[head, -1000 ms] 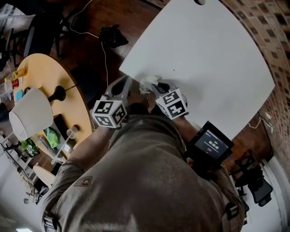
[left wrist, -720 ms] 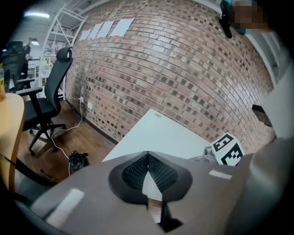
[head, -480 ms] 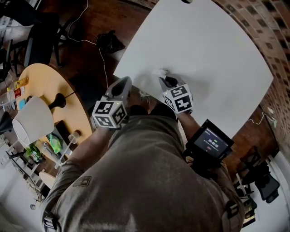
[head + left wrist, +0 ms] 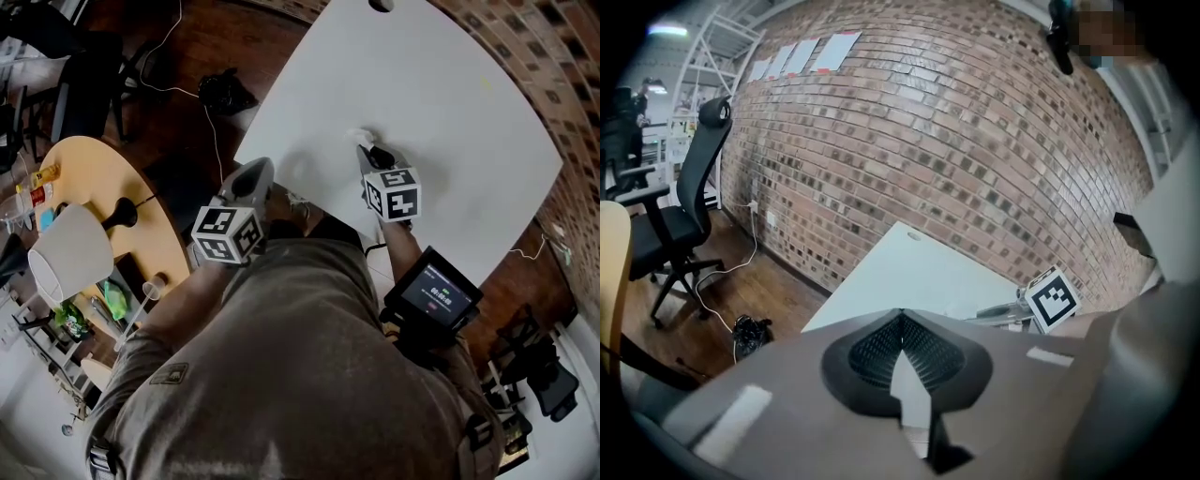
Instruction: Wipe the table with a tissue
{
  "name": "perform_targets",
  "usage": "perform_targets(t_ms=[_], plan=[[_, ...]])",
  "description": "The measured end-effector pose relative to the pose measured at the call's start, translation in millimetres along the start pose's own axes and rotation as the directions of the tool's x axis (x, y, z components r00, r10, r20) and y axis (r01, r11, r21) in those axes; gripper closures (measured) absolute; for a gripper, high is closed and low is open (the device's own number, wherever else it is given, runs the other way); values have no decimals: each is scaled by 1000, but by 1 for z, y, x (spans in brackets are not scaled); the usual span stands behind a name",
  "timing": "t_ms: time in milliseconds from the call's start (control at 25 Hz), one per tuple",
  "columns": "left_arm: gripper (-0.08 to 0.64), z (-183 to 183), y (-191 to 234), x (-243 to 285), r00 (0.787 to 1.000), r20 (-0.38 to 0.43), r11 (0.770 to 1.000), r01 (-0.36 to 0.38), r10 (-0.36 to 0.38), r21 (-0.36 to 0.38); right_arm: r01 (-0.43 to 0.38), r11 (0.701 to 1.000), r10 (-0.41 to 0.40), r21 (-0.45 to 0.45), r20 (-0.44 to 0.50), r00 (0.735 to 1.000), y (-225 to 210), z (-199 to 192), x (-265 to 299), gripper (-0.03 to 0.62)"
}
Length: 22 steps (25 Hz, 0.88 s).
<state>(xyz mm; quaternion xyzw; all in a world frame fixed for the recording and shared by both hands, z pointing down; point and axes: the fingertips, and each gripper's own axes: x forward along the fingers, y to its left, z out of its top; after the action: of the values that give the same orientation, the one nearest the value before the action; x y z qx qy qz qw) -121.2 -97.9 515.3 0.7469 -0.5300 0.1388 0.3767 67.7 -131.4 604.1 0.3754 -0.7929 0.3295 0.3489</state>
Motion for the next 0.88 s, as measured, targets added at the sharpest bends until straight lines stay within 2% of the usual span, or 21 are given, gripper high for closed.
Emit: perform_targets(t_ms=[280,680,880], plan=[[558,4,4,-3,1000,8,1000,-20,20,-11,-34,999,33,-41,-18,999,16,4,7,543],[558,5,7,-14,999,19,999,-40,40,-21,-207,969,197,-133,-82,977,91,-10,18,541],[558,4,8,-12,999,16,999,-46,46,-21,-215,970,207,-117,-75,975,85,-7,21,542]])
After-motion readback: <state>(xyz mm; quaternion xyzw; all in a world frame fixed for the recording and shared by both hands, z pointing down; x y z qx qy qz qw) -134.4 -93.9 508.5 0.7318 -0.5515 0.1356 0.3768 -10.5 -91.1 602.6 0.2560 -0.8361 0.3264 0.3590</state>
